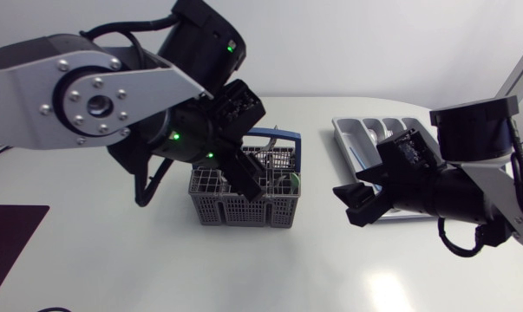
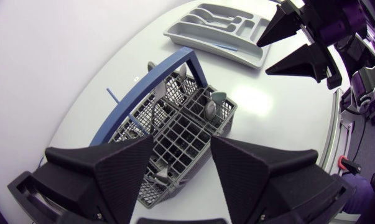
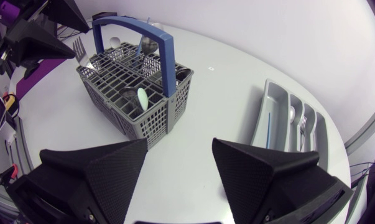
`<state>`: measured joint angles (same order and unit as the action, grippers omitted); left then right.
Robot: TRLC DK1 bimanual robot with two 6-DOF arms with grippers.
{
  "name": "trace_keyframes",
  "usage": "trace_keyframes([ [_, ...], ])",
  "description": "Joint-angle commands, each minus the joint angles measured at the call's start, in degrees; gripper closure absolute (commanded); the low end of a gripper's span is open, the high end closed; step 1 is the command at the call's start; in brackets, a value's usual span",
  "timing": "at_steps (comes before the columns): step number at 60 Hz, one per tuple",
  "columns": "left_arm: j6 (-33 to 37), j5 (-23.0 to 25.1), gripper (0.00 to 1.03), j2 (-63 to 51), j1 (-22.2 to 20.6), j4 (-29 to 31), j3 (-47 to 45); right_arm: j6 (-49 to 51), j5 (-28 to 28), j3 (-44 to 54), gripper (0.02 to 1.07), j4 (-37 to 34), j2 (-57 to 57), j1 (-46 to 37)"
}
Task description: Unload the cutlery basket into the drawer organizer.
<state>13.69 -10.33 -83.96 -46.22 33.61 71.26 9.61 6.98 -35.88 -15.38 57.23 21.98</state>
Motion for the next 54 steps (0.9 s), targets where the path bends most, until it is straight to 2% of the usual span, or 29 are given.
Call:
trace_keyframes([
  [1, -1.0, -2.1, 0.39, -3.9, -2.2, 0.9, 3.4, 1.0, 0.8, 0.1, 0.31, -1.1, -0.5, -1.1],
  [16, -4.6, -7.0, 0.38, -14.8, -6.0, 9.3, 14.5, 1.2, 1.9, 1.6, 0.31, -0.8, -0.6, -2.3],
  [27, -7.1, -10.2, 0.36, -19.7, -7.4, 12.3, 19.1, 1.7, 2.3, 2.0, 0.31, -0.9, -1.1, -3.5],
  [42, -8.0, -21.0, 0.36, -25.2, -11.4, 12.6, 21.6, 1.9, 3.3, 3.2, 0.31, -0.4, -1.2, -4.8],
  [54, -9.3, -23.6, 0.35, -28.7, -11.4, 14.3, 23.7, 2.1, 3.8, 3.9, 0.31, 0.3, -1.0, -5.5],
])
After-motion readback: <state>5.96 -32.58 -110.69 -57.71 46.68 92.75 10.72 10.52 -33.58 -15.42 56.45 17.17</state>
